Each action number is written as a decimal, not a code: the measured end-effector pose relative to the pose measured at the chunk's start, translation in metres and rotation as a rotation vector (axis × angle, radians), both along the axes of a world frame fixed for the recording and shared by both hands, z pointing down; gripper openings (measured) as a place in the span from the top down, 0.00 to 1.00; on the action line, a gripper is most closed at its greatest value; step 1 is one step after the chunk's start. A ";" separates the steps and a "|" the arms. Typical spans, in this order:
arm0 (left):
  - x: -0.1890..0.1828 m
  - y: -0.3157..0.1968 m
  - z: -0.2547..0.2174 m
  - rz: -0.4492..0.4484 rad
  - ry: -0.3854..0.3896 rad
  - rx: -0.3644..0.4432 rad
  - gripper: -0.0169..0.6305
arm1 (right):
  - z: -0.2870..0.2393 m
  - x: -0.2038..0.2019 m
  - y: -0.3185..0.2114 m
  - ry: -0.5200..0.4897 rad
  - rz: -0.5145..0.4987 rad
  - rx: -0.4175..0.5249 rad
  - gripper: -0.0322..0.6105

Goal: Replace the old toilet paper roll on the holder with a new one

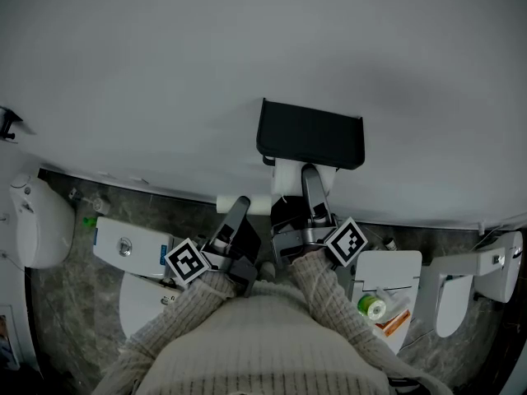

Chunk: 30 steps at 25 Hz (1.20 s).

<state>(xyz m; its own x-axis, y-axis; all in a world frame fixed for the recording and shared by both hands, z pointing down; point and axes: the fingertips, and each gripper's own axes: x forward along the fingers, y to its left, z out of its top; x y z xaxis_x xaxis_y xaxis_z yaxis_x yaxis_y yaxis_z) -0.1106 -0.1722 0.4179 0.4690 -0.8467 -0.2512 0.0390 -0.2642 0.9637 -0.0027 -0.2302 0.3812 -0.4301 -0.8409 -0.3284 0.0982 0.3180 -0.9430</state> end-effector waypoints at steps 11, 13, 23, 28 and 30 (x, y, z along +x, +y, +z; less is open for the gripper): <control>-0.002 0.002 0.006 -0.019 0.005 -0.019 0.70 | 0.001 -0.004 0.000 -0.003 -0.041 0.011 0.22; -0.002 0.002 0.007 -0.017 0.005 -0.023 0.70 | 0.003 -0.004 0.000 -0.008 -0.047 0.012 0.22; 0.003 0.007 0.008 0.001 0.015 -0.032 0.70 | 0.011 0.002 0.016 -0.009 -0.059 -0.001 0.27; 0.011 0.012 0.004 0.003 0.022 -0.018 0.70 | 0.012 0.017 0.030 0.005 -0.043 -0.005 0.33; 0.014 0.012 0.002 0.007 0.025 -0.011 0.70 | 0.014 0.023 0.036 0.017 -0.036 -0.008 0.37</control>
<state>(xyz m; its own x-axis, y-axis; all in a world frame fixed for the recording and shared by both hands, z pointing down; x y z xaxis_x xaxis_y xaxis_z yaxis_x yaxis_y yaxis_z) -0.0968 -0.1598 0.4201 0.4691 -0.8460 -0.2534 0.0648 -0.2532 0.9652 0.0202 -0.1945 0.3949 -0.4657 -0.8274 -0.3140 0.0932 0.3069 -0.9472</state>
